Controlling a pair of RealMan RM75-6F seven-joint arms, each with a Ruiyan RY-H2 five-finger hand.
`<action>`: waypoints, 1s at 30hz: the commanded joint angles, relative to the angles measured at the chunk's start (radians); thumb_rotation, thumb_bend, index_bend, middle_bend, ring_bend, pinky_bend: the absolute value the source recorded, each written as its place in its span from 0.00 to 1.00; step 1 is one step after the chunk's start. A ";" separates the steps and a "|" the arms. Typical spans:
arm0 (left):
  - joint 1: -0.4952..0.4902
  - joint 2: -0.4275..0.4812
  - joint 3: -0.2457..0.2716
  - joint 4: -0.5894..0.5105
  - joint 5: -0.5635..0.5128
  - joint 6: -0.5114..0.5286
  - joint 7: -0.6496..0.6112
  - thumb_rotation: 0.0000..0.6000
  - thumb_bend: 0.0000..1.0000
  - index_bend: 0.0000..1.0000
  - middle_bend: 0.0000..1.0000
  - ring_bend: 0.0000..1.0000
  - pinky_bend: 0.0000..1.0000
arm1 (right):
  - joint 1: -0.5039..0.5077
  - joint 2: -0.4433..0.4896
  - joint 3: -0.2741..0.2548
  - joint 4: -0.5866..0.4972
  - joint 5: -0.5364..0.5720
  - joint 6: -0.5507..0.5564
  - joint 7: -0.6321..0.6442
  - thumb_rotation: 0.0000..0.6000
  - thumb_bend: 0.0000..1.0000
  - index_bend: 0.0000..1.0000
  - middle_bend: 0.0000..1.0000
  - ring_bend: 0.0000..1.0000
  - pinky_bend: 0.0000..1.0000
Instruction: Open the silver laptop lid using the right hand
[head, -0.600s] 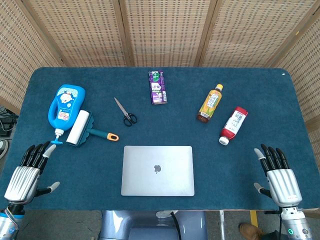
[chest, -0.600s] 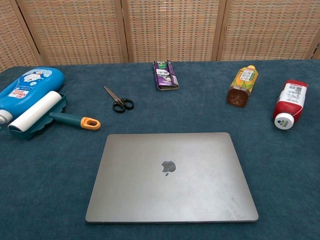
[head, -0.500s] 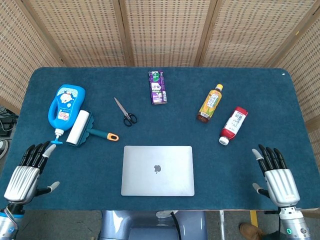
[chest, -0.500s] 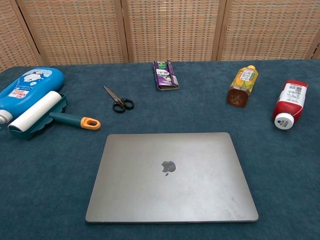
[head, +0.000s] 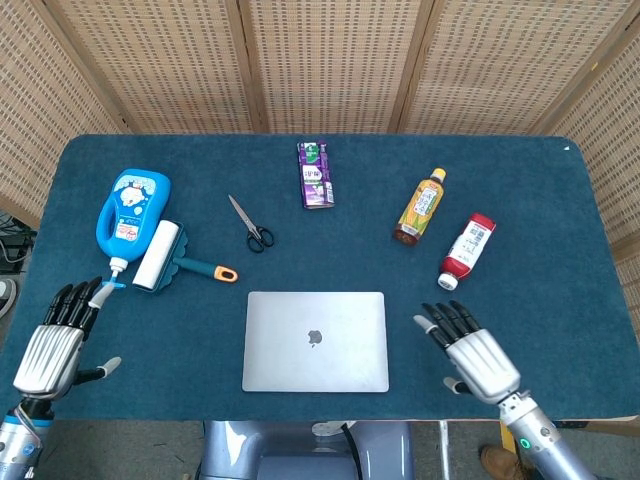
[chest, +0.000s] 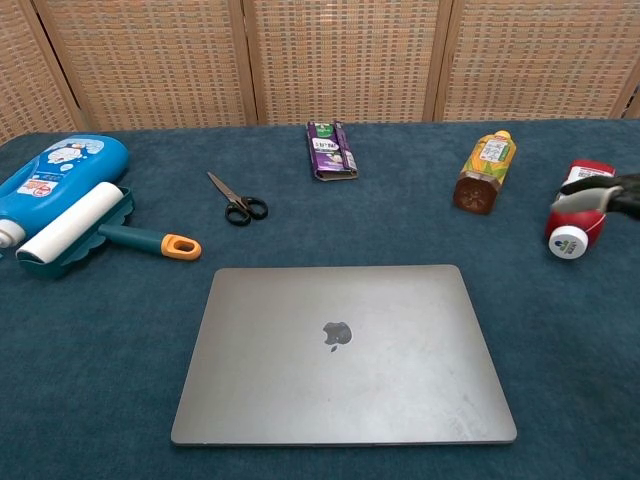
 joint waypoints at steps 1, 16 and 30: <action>-0.001 -0.002 -0.009 0.001 -0.013 -0.009 0.000 1.00 0.00 0.00 0.00 0.00 0.00 | 0.175 -0.014 0.026 -0.072 -0.036 -0.201 0.086 1.00 0.00 0.00 0.00 0.00 0.00; -0.017 0.011 -0.057 0.015 -0.095 -0.068 -0.041 1.00 0.00 0.00 0.00 0.00 0.00 | 0.427 -0.385 0.134 0.053 0.171 -0.501 -0.118 1.00 0.00 0.02 0.00 0.00 0.00; -0.022 0.014 -0.067 0.023 -0.111 -0.093 -0.055 1.00 0.00 0.00 0.00 0.00 0.00 | 0.462 -0.541 0.103 0.173 0.272 -0.468 -0.257 1.00 0.06 0.04 0.00 0.00 0.00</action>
